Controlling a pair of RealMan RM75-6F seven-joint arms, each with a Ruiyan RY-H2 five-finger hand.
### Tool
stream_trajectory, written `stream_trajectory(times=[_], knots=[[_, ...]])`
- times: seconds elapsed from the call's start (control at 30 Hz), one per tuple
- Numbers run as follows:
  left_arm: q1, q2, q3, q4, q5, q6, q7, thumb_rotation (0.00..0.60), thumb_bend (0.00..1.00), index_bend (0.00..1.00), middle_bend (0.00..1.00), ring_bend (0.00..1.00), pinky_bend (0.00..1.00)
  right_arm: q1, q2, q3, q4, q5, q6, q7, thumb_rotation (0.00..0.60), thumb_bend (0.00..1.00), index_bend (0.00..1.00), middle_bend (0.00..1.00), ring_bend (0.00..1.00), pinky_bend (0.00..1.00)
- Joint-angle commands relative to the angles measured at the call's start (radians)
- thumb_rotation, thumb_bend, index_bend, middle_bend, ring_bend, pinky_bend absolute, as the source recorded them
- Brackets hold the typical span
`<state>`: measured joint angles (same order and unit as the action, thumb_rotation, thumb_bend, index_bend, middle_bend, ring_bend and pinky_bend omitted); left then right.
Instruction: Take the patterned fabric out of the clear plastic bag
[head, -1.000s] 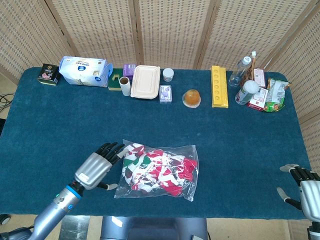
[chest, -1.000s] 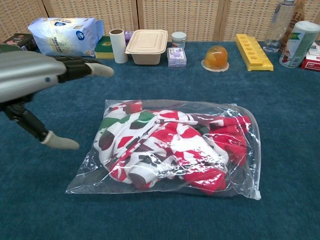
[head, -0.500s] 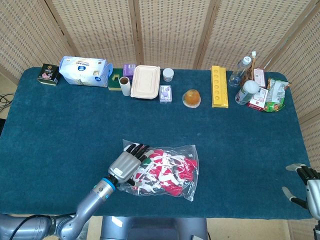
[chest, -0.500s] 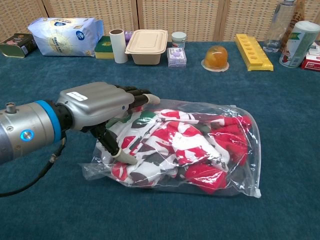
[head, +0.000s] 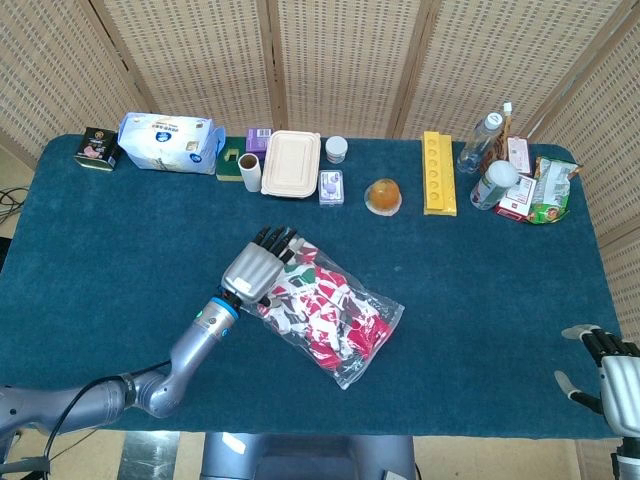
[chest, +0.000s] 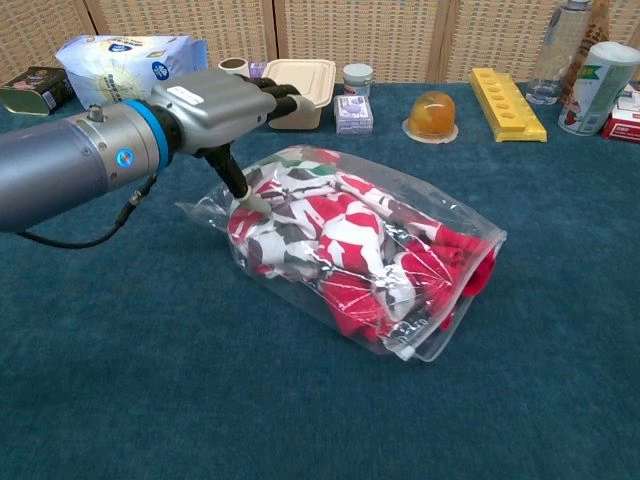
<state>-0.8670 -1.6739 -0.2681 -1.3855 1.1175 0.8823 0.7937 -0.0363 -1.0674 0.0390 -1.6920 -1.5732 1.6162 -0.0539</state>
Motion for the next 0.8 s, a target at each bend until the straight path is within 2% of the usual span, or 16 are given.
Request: stream_trajectory(times=[0.03,0.13,0.23,0.4,0.5,0.6,0.8], knots=[[-0.018,0.06,-0.031,-0.036,-0.008,-0.042,-0.095,0.561,0.06,0.0,0.02,0.0,0.1,0.0,0.001,0.001,-0.017,-0.006,0.005,-0.018,0.6,0.26,0.35,0.34,0.38,0.4],[0.0,0.161,-0.029,-0.139,-0.008,-0.076,-0.17,0.568,0.06,0.0,0.02,0.0,0.1,0.0,0.003,0.002,-0.023,-0.007,0.004,-0.024,0.6,0.26,0.35,0.34,0.38,0.4],[0.029,0.303,-0.015,-0.275,0.033,-0.117,-0.279,0.57,0.06,0.0,0.02,0.0,0.1,0.004,0.007,0.004,-0.026,-0.007,0.0,-0.026,0.6,0.26,0.35,0.34,0.38,0.4],[0.048,0.437,0.01,-0.367,0.166,-0.141,-0.418,0.569,0.06,0.0,0.02,0.0,0.1,0.008,0.006,0.009,-0.025,-0.003,-0.005,-0.024,0.6,0.26,0.35,0.34,0.38,0.4],[0.026,0.462,0.025,-0.364,0.213,-0.182,-0.473,0.564,0.06,0.0,0.02,0.0,0.1,0.01,0.005,0.009,-0.024,-0.004,-0.007,-0.02,0.6,0.26,0.35,0.34,0.38,0.4],[-0.027,0.441,0.037,-0.334,0.221,-0.25,-0.49,0.566,0.05,0.0,0.02,0.0,0.09,0.009,0.003,0.007,-0.02,-0.006,-0.007,-0.016,0.6,0.26,0.35,0.34,0.38,0.4],[-0.135,0.341,0.047,-0.243,0.21,-0.336,-0.466,0.565,0.02,0.0,0.02,0.0,0.08,0.0,0.007,0.01,-0.015,0.002,0.006,-0.007,0.6,0.26,0.35,0.34,0.38,0.4]])
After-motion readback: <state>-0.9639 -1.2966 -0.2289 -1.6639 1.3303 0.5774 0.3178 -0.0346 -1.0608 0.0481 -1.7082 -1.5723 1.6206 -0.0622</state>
